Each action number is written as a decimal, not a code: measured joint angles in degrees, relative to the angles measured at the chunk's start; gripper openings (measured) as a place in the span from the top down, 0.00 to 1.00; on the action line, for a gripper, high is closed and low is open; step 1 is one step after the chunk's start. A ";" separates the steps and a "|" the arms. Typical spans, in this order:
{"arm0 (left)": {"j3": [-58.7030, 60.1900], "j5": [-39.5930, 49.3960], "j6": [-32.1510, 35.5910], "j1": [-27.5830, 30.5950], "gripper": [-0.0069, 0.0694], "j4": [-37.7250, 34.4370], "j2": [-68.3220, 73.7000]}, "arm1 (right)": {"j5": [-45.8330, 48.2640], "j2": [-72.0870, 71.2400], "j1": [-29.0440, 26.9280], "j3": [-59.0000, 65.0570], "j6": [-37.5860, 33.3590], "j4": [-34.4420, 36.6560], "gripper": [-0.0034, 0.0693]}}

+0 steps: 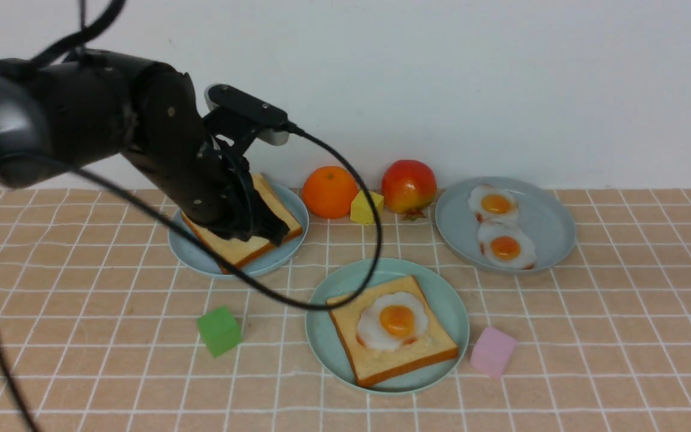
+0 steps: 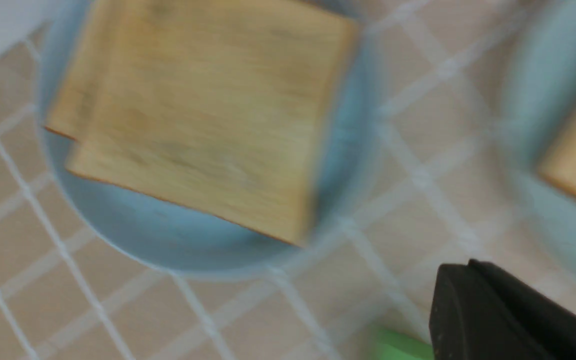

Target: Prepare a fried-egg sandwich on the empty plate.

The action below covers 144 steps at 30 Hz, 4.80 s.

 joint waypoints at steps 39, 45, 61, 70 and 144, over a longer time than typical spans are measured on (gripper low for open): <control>-6.73 -9.96 9.00 1.14 0.82 9.21 15.98 | 4.75 -2.35 0.00 0.00 -0.11 2.07 0.92; -6.27 -7.94 8.95 1.09 0.82 8.52 10.03 | 4.80 -2.35 0.00 0.00 -0.11 3.31 0.91; -2.06 0.83 7.66 -19.09 0.84 4.68 1.53 | 5.01 -3.92 0.00 0.00 -1.37 3.22 0.90; -1.12 -1.35 6.38 -23.57 0.84 8.10 5.85 | 5.03 -11.05 0.00 0.58 -1.37 2.96 0.89; 56.79 -41.08 -1.60 -23.78 0.93 -16.22 -76.03 | 5.00 -31.89 0.00 4.39 8.32 -8.49 0.95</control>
